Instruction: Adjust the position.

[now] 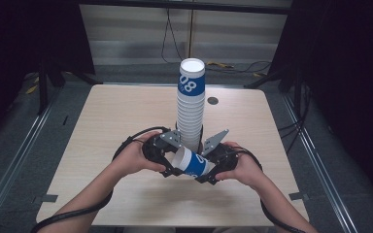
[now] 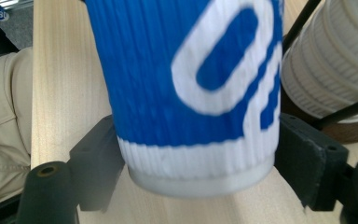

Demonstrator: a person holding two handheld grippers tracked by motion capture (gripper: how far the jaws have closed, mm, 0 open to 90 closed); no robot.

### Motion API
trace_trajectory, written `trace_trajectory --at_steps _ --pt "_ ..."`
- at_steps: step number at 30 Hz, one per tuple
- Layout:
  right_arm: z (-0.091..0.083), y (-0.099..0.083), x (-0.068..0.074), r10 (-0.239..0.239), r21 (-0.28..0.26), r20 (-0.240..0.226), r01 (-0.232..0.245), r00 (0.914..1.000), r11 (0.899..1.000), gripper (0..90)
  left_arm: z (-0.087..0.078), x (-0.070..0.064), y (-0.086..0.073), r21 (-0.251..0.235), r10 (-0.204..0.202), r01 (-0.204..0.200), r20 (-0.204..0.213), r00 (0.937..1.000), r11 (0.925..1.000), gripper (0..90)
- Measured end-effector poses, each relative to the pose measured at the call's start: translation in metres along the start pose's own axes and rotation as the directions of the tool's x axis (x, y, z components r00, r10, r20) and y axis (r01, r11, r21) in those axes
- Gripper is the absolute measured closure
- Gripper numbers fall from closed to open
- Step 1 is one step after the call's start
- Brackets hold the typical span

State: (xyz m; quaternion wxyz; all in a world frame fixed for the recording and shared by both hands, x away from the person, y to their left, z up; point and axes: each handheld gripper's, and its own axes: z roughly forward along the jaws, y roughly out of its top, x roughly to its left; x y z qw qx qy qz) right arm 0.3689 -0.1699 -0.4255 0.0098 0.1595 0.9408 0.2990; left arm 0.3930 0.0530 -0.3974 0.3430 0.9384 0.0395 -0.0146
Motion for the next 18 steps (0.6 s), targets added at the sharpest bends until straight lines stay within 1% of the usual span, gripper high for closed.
trace_trajectory --at_steps 2,3,4,6,7,8,9,10,12,13,14,15,16,17,18 --pt "0.000 -0.002 0.000 0.003 0.001 0.002 -0.003 1.0000 1.000 20.4 -0.002 0.001 -0.001 0.008 -0.001 0.001 -0.003 1.0000 1.0000 21.5" --pt "0.000 -0.003 0.000 0.015 0.000 0.000 -0.015 0.9999 1.000 19.3 -0.003 0.001 -0.001 0.013 -0.007 0.007 -0.004 1.0000 0.9999 21.5" --pt "0.000 -0.004 -0.001 0.016 -0.002 0.004 -0.016 0.9999 1.000 18.5 -0.003 0.001 -0.002 0.017 -0.005 0.005 -0.004 1.0000 0.9998 21.5" --pt "-0.003 -0.006 -0.002 0.028 -0.015 0.006 -0.028 0.9996 0.999 17.7 -0.005 0.002 -0.004 0.032 -0.016 0.016 -0.004 0.9999 0.9994 21.5" --pt "-0.004 -0.007 -0.002 0.044 -0.019 0.008 -0.044 0.9990 0.999 16.6 -0.005 0.002 -0.005 0.040 -0.019 0.019 -0.005 0.9998 0.9990 21.5" --pt "-0.005 -0.008 -0.002 0.058 -0.021 0.010 -0.058 0.9982 0.998 16.0 -0.006 0.002 -0.006 0.048 -0.027 0.028 -0.016 0.9995 0.9984 21.5" --pt "-0.006 -0.009 -0.003 0.066 -0.020 0.017 -0.065 0.9977 0.998 15.6 -0.007 0.003 -0.007 0.060 -0.022 0.023 -0.007 0.9997 0.9979 21.4" --pt "-0.007 -0.010 -0.003 0.077 -0.022 0.019 -0.076 0.9969 0.997 14.9 -0.007 0.004 -0.008 0.058 -0.029 0.029 -0.010 0.9995 0.9979 21.5" --pt "-0.008 -0.012 -0.003 0.092 -0.018 0.023 -0.092 0.9955 0.996 14.6 -0.009 0.005 -0.011 0.077 -0.035 0.036 -0.019 0.9992 0.9964 21.4" --pt "-0.009 -0.013 -0.003 0.089 -0.018 0.028 -0.089 0.9956 0.996 14.5 -0.009 0.005 -0.012 0.079 -0.043 0.044 -0.019 0.9989 0.9959 21.5" --pt "-0.009 -0.014 -0.003 0.096 -0.019 0.028 -0.095 0.9950 0.995 14.3 -0.009 0.006 -0.014 0.085 -0.044 0.046 -0.023 0.9988 0.9953 21.4" --pt "-0.009 -0.015 -0.004 0.091 -0.010 0.036 -0.090 0.9952 0.996 13.8 -0.010 0.006 -0.015 0.092 -0.056 0.058 -0.024 0.9981 0.9941 21.4" --pt "-0.009 -0.016 -0.004 0.091 -0.009 0.039 -0.091 0.9950 0.996 13.8 -0.011 0.008 -0.016 0.097 -0.045 0.047 -0.024 0.9987 0.9942 21.4" --pt "-0.009 -0.017 -0.003 0.102 -0.014 0.036 -0.102 0.9941 0.995 13.8 -0.011 0.008 -0.018 0.097 -0.060 0.062 -0.029 0.9978 0.9933 21.4" --pt "-0.009 -0.017 -0.004 0.100 -0.014 0.038 -0.099 0.9943 0.995 13.8 -0.012 0.009 -0.019 0.105 -0.059 0.062 -0.029 0.9978 0.9925 21.4"
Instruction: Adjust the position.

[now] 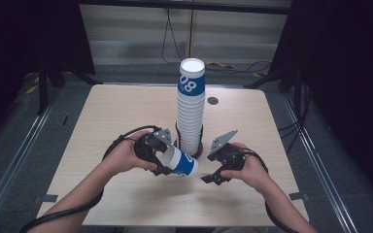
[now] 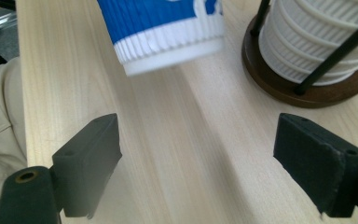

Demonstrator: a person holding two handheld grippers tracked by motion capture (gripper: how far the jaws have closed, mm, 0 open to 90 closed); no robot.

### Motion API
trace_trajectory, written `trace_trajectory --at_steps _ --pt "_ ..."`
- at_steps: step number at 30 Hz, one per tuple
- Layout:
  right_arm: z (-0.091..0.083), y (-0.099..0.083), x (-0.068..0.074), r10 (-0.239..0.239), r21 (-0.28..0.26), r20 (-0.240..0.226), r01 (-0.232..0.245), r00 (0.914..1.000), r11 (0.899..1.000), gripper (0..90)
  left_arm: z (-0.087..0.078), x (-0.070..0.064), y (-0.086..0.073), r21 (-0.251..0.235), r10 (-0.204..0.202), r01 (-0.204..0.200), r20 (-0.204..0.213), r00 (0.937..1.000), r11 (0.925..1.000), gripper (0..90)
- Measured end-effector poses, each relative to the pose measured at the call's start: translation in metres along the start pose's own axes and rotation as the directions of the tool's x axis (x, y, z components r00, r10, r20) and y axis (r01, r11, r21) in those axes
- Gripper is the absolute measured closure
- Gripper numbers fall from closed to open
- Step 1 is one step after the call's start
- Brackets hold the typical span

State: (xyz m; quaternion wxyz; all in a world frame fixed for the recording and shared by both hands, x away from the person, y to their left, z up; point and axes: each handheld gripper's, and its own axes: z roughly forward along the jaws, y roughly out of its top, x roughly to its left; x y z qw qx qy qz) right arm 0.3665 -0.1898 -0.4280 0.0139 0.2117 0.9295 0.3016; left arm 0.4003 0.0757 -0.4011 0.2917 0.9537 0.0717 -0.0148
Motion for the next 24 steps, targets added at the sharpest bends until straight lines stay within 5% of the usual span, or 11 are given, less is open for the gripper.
trace_trajectory --at_steps 24 --pt "-0.006 -0.008 -0.001 0.002 0.019 0.036 -0.003 0.9993 1.000 13.6 -0.016 0.014 -0.041 0.064 -0.062 0.065 -0.050 0.9969 0.9958 21.1"
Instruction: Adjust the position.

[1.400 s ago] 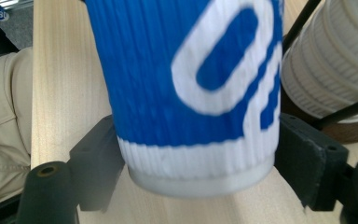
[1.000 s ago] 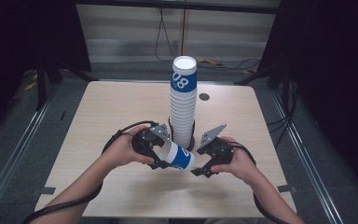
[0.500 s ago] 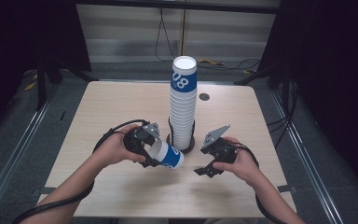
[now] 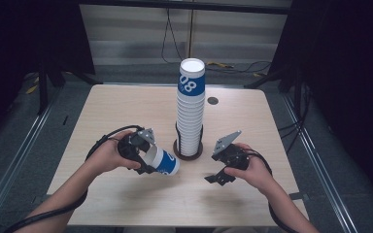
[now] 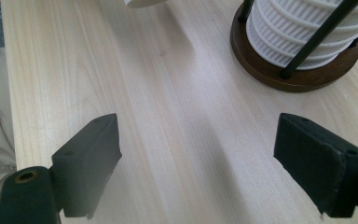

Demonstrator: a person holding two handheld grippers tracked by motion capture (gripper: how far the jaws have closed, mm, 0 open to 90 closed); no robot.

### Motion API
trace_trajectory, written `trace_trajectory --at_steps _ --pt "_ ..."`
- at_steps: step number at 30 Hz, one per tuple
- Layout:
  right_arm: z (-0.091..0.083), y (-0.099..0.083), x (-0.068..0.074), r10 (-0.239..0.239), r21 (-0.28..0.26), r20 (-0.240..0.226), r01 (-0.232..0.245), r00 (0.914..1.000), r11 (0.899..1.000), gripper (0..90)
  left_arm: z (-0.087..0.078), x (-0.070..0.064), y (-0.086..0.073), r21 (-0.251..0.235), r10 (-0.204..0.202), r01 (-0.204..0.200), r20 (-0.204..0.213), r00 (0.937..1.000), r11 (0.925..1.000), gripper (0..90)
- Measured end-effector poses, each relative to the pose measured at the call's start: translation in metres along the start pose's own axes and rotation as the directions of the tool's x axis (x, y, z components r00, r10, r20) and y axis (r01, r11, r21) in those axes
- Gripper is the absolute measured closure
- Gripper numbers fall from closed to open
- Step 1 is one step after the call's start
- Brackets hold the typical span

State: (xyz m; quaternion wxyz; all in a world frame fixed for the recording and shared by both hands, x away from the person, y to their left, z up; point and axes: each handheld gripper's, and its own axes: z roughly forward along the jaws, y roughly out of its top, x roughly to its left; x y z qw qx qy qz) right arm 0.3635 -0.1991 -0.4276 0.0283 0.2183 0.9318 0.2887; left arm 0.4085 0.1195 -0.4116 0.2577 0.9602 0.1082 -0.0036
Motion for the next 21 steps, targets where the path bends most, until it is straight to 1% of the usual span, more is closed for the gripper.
trace_trajectory --at_steps 2,4,5,7,9,11,16,17,18,19,20,21 --pt "0.000 0.000 0.000 0.004 0.000 -0.007 -0.004 1.0000 1.000 13.7 0.000 0.001 -0.005 0.004 -0.005 0.005 -0.002 1.0000 1.0000 21.1" --pt "0.001 0.000 0.000 -0.008 -0.001 -0.006 0.008 0.9999 1.000 13.6 0.000 0.002 -0.009 0.013 -0.008 0.008 0.000 1.0000 0.9999 21.0" --pt "0.001 0.000 0.000 -0.002 0.002 -0.006 0.002 1.0000 1.000 13.6 0.000 0.002 -0.011 0.013 -0.016 0.016 -0.005 0.9999 0.9998 21.0" --pt "0.001 0.000 0.000 -0.003 0.002 -0.005 0.003 1.0000 1.000 13.6 0.000 0.002 -0.014 0.021 -0.011 0.011 -0.004 0.9999 0.9997 21.0" --pt "0.001 0.000 0.000 -0.002 0.006 -0.006 0.002 1.0000 1.000 13.6 -0.001 0.003 -0.017 0.025 -0.015 0.015 -0.002 0.9999 0.9996 20.9" --pt "0.002 0.000 0.000 -0.015 0.004 -0.007 0.015 0.9999 1.000 13.6 0.000 0.004 -0.019 0.029 -0.022 0.022 -0.009 0.9997 0.9993 20.9" --pt "0.002 0.001 0.000 -0.011 0.009 -0.006 0.011 0.9999 1.000 13.6 0.001 0.005 -0.024 0.040 -0.033 0.034 -0.013 0.9994 0.9986 20.8" --pt "0.002 0.001 0.000 -0.011 0.009 -0.006 0.011 0.9999 1.000 13.6 0.001 0.006 -0.026 0.046 -0.030 0.031 -0.011 0.9995 0.9985 20.8" --pt "0.003 0.001 0.000 -0.012 0.008 -0.006 0.012 0.9999 1.000 13.6 0.002 0.005 -0.027 0.049 -0.037 0.038 -0.010 0.9992 0.9981 20.8" --pt "0.003 0.001 0.000 -0.011 0.010 -0.007 0.011 0.9999 1.000 13.6 0.002 0.006 -0.028 0.057 -0.028 0.029 -0.015 0.9995 0.9979 20.8" --pt "0.003 0.001 0.001 -0.010 0.013 -0.008 0.010 0.9999 1.000 13.6 0.002 0.005 -0.029 0.061 -0.039 0.040 -0.019 0.9991 0.9973 20.8" --pt "0.003 0.001 0.001 -0.010 0.014 -0.007 0.010 0.9999 1.000 13.6 0.002 0.007 -0.030 0.065 -0.028 0.029 -0.019 0.9994 0.9975 20.8"
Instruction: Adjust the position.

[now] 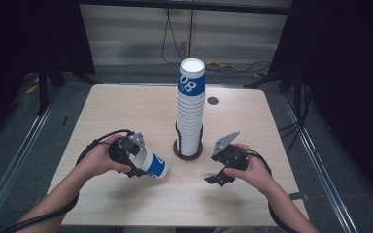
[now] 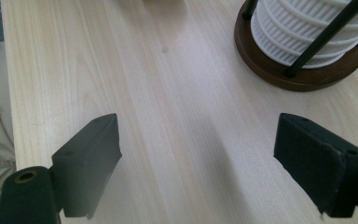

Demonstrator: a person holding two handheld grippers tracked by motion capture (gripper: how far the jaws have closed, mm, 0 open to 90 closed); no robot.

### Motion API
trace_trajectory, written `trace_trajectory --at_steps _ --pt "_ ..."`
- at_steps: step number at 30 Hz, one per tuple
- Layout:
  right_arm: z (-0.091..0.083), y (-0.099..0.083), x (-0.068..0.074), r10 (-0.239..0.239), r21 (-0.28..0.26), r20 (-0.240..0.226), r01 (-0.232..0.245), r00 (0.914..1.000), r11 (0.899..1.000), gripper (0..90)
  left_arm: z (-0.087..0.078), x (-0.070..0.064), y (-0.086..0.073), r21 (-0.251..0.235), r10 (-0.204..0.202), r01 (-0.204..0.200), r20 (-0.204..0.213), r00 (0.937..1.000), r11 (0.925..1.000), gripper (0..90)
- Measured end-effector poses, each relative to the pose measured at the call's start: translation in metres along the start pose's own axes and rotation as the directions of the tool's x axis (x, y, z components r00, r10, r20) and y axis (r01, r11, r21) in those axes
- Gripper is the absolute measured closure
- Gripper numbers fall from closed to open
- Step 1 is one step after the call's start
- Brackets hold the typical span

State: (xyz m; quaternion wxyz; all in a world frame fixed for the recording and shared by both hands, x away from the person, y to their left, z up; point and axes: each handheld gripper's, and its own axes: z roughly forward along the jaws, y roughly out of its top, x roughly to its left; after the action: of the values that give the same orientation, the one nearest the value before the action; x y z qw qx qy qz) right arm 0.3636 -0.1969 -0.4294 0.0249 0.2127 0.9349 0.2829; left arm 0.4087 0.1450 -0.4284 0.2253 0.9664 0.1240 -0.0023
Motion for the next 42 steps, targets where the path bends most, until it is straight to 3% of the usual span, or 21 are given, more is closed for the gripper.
trace_trajectory --at_steps 7,19,24,26,32,42 --pt "0.000 0.000 0.000 -0.005 0.003 0.001 0.005 1.0000 1.000 13.6 -0.002 0.000 -0.002 0.028 -0.014 0.014 -0.012 0.9998 0.9995 20.6" --pt "0.000 0.000 0.001 -0.009 0.000 -0.002 0.009 1.0000 1.000 13.6 -0.014 0.000 0.012 0.104 -0.014 0.015 -0.013 0.9998 0.9945 20.6" --pt "0.001 -0.001 0.001 -0.003 0.002 -0.002 0.003 1.0000 1.000 13.6 -0.012 0.000 0.017 0.166 0.027 -0.022 -0.028 0.9992 0.9859 19.7" --pt "0.002 -0.001 0.002 -0.005 0.004 -0.002 0.005 1.0000 1.000 13.6 -0.009 -0.002 0.019 0.157 0.014 -0.010 -0.023 0.9996 0.9875 19.0" --pt "0.001 -0.001 0.001 -0.003 0.005 0.000 0.003 1.0000 1.000 13.6 -0.003 -0.003 0.026 0.159 0.030 -0.028 -0.008 0.9995 0.9869 17.4" --pt "0.003 -0.001 0.001 -0.008 0.007 -0.003 0.008 1.0000 1.000 13.6 0.002 -0.006 0.035 0.087 0.018 -0.017 -0.006 0.9998 0.9961 15.4"
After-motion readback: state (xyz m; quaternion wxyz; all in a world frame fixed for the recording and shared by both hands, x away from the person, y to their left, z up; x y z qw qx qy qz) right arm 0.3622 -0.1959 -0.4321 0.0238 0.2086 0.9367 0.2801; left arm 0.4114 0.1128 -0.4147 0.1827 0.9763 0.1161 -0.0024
